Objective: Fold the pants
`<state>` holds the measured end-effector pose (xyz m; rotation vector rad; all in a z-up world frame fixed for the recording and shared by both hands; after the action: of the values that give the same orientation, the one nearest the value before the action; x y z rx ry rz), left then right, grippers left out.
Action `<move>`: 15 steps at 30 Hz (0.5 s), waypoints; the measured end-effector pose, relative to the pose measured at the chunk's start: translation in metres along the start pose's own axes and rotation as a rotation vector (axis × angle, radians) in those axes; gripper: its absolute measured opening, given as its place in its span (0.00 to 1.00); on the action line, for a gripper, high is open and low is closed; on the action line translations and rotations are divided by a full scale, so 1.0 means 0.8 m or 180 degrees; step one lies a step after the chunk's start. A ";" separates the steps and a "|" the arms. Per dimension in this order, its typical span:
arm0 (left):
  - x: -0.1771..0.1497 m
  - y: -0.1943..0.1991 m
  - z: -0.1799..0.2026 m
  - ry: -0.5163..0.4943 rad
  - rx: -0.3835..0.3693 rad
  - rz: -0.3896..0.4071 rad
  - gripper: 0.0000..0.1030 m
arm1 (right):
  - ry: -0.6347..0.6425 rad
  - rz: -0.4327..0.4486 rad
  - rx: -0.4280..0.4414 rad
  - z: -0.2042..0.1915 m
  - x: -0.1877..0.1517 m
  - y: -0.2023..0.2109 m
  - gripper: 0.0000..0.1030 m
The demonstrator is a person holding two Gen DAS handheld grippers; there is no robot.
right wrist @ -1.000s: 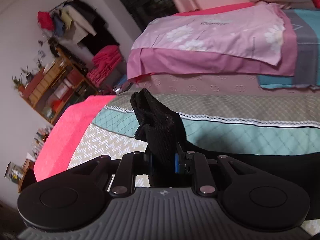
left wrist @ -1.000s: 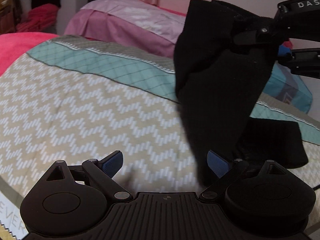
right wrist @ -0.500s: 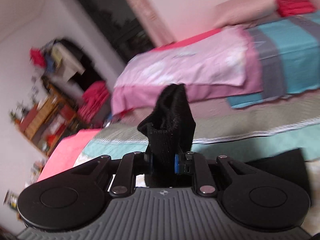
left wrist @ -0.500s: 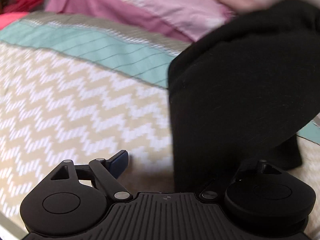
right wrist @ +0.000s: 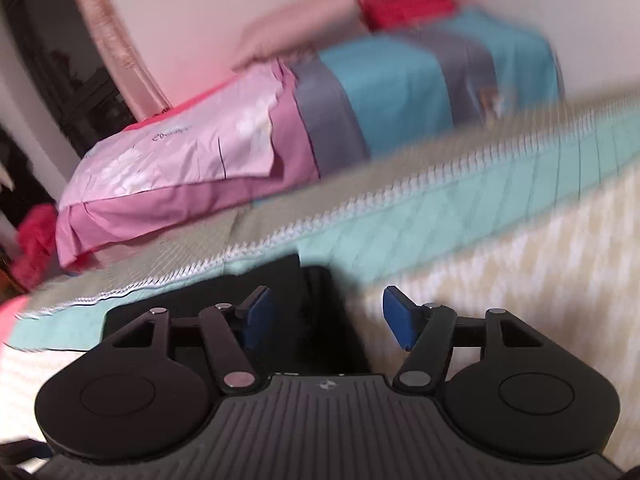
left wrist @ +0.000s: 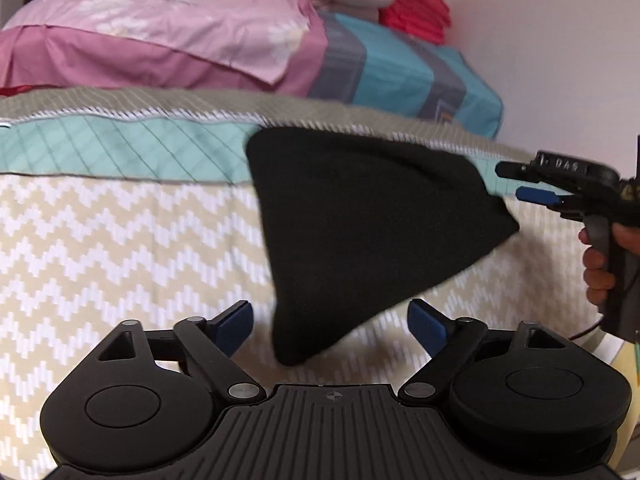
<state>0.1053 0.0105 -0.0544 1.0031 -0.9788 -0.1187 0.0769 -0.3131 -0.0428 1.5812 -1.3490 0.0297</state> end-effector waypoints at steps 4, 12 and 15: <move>0.030 -0.007 -0.029 0.0384 0.0142 0.0124 1.00 | 0.0413 -0.0041 0.0074 -0.033 -0.003 -0.025 0.67; 0.048 -0.111 -0.027 0.0528 0.0222 -0.0421 1.00 | 0.0961 -0.0408 0.0136 -0.068 -0.032 -0.094 0.12; 0.048 -0.117 -0.021 0.0445 0.0216 -0.0423 1.00 | 0.0759 -0.0333 0.0258 -0.068 -0.014 -0.081 0.11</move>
<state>0.1708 -0.0508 -0.1030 1.1238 -0.7928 -0.1247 0.1510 -0.2772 -0.0655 1.6567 -1.0906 0.2051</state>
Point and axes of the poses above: each gripper's, at about its wrist camera, not at the fingertips, and y roughly against the way its jaws point, z to its right, x to its top, the point moved 4 cm from there along -y, roughly the way its jaws point, and after that the axes turned 15 degrees about -y, right-handed, at the moved point
